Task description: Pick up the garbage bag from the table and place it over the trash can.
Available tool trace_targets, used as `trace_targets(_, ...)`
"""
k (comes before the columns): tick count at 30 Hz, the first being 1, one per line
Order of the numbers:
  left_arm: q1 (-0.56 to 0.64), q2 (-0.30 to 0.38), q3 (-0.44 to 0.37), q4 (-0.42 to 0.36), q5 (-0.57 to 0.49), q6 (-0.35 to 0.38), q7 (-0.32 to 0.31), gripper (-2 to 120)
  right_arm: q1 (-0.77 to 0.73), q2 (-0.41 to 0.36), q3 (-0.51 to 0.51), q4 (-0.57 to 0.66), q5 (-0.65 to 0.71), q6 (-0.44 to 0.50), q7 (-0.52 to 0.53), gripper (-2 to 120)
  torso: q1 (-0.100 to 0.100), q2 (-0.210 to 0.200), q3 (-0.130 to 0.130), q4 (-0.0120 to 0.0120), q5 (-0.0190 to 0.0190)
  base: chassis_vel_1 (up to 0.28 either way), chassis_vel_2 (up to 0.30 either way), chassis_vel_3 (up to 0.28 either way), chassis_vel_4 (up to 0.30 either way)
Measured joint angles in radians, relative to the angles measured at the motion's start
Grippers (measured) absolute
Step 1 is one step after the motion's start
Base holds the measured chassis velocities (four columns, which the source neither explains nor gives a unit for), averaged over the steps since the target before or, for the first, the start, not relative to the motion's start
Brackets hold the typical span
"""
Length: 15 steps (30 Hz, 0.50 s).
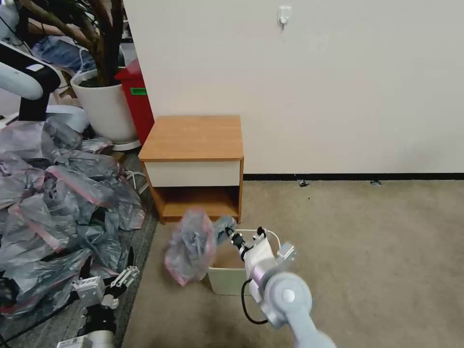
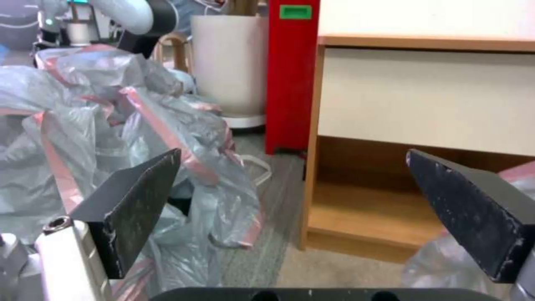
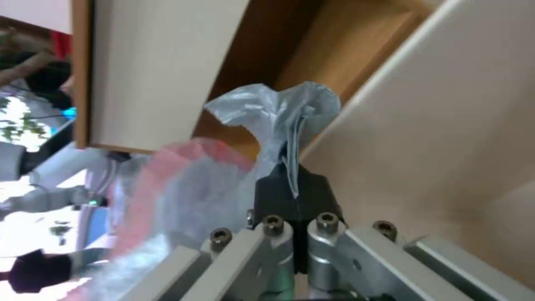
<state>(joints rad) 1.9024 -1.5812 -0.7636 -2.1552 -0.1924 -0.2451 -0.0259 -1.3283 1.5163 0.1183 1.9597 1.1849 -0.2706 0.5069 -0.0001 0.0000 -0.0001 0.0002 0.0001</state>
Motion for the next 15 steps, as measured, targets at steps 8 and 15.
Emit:
trace_targets(8, -0.007, 0.012, -0.006, 0.006, -0.005, -0.006, -0.002, 100, -0.086, -0.086, 0.0, 0.052, -0.089, 0.025, -0.001, 0, 0.0, 0.0, 0.0, -0.0002, 0.0, 0.0, 0.0, 0.0, 0.0)
trace_targets(15, -0.024, 0.009, 0.012, 0.024, -0.002, -0.006, -0.002, 100, -0.143, -0.109, -0.026, 0.088, -0.127, 0.025, -0.001, 0, 0.0, 0.0, 0.0, -0.0002, 0.0, 0.0, 0.0, 0.0, 0.0)
